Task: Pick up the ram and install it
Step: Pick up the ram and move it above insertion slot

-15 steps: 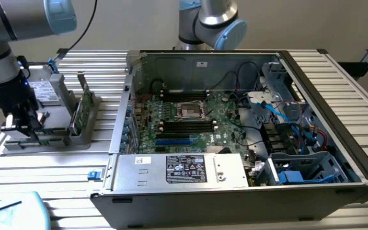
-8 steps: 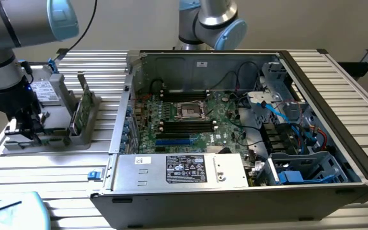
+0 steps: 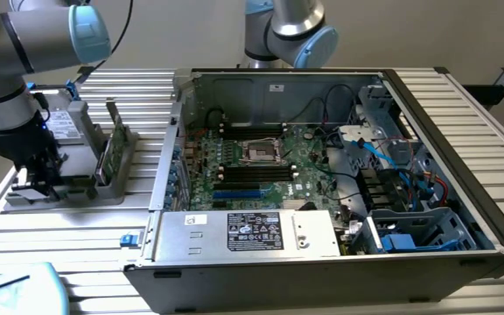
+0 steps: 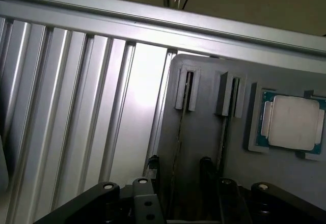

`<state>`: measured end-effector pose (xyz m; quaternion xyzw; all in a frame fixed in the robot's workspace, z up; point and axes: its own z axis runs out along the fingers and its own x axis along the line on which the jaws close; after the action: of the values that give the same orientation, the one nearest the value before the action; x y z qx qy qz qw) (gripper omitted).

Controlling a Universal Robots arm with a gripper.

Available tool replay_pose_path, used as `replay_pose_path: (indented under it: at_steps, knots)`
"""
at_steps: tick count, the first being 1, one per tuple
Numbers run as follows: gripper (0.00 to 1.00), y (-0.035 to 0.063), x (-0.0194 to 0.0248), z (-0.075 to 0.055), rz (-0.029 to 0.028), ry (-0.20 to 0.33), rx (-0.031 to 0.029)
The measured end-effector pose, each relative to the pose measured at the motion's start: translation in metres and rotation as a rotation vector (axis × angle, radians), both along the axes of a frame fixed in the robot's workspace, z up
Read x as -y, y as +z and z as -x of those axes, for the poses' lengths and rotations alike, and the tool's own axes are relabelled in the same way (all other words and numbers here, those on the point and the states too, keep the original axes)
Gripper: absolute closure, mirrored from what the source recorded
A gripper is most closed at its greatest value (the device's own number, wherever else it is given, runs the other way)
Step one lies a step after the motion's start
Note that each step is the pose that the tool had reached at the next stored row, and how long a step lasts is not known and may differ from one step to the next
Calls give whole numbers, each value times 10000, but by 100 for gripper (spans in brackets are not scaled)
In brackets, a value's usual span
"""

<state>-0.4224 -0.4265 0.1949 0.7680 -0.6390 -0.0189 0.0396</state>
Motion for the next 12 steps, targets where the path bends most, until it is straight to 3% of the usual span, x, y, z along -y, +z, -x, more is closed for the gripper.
replay_pose_path:
  at_steps: [12]
  knots:
    - [55, -40, -1, 5, 4, -299, -2]
